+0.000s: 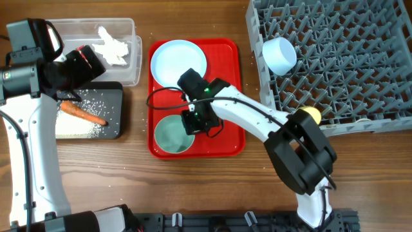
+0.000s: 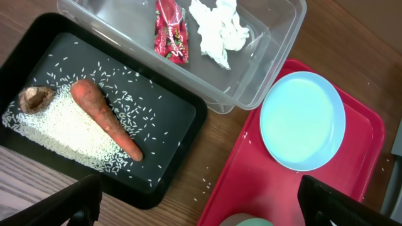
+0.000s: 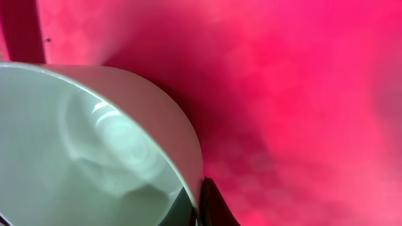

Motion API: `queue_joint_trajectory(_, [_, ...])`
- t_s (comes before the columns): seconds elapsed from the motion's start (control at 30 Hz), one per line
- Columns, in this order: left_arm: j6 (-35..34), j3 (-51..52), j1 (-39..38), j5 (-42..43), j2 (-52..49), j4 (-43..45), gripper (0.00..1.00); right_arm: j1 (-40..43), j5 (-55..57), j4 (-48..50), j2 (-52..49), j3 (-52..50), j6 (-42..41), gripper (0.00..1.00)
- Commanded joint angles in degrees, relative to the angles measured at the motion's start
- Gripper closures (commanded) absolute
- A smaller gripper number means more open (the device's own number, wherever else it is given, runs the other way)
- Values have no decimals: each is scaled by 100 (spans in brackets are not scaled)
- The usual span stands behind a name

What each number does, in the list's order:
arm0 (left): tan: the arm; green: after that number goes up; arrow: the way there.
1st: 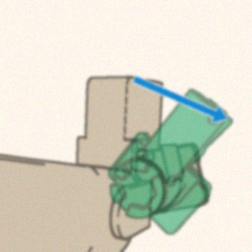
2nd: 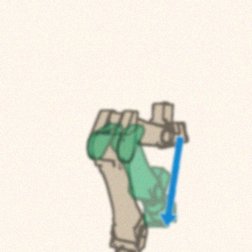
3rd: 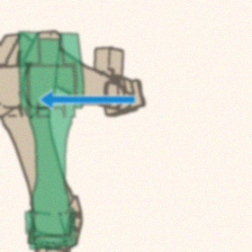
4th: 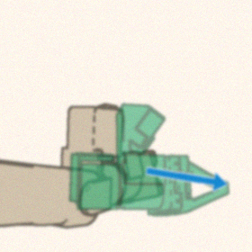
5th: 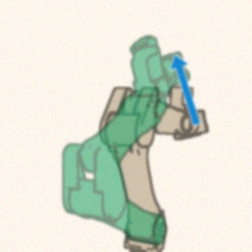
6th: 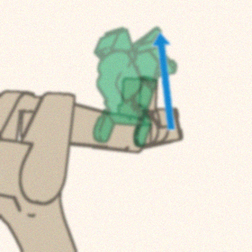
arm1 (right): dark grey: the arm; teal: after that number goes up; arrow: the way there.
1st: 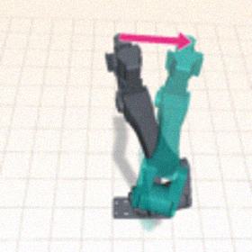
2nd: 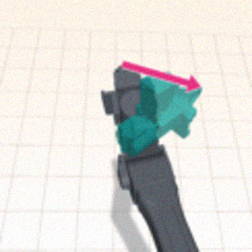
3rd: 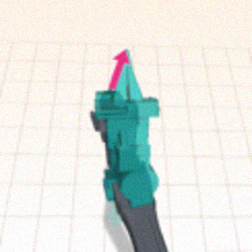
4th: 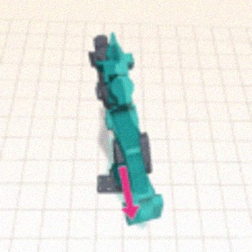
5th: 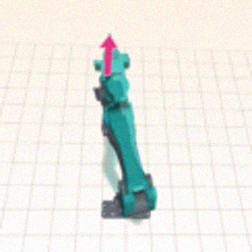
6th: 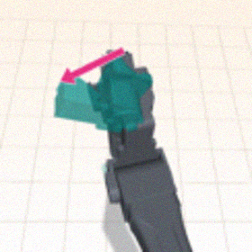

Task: Sort waste into correct bins and load items into the dishwasher rack
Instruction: 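Carry the pale green bowl into the rack and release it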

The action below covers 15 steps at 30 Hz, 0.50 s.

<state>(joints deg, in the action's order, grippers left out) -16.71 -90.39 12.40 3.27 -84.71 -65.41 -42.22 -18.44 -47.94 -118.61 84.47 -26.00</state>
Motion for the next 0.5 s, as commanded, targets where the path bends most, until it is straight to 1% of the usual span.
queue_joint_trajectory(0.0, [-70, -37, 24, -11, -26, 0, 0, 326, 127, -111, 205, 190, -74, 96])
queue_joint_trajectory(0.1, [-70, -37, 24, 120, -26, 11, 0, 715, 940, -323, 807, 195, -13, 96])
queue_joint_trajectory(0.23, [-70, -37, 0, 538, -42, 39, 0, 1362, 1897, -511, 1812, 195, 127, 96])
queue_joint_trajectory(0.33, [-70, -37, -94, 546, -63, 44, 0, 1864, 2820, -564, 2494, 195, 326, 96])
queue_joint_trajectory(0.47, [-70, -37, -282, 549, -92, 42, 0, 2490, 4133, -568, 3145, 195, 660, 96])
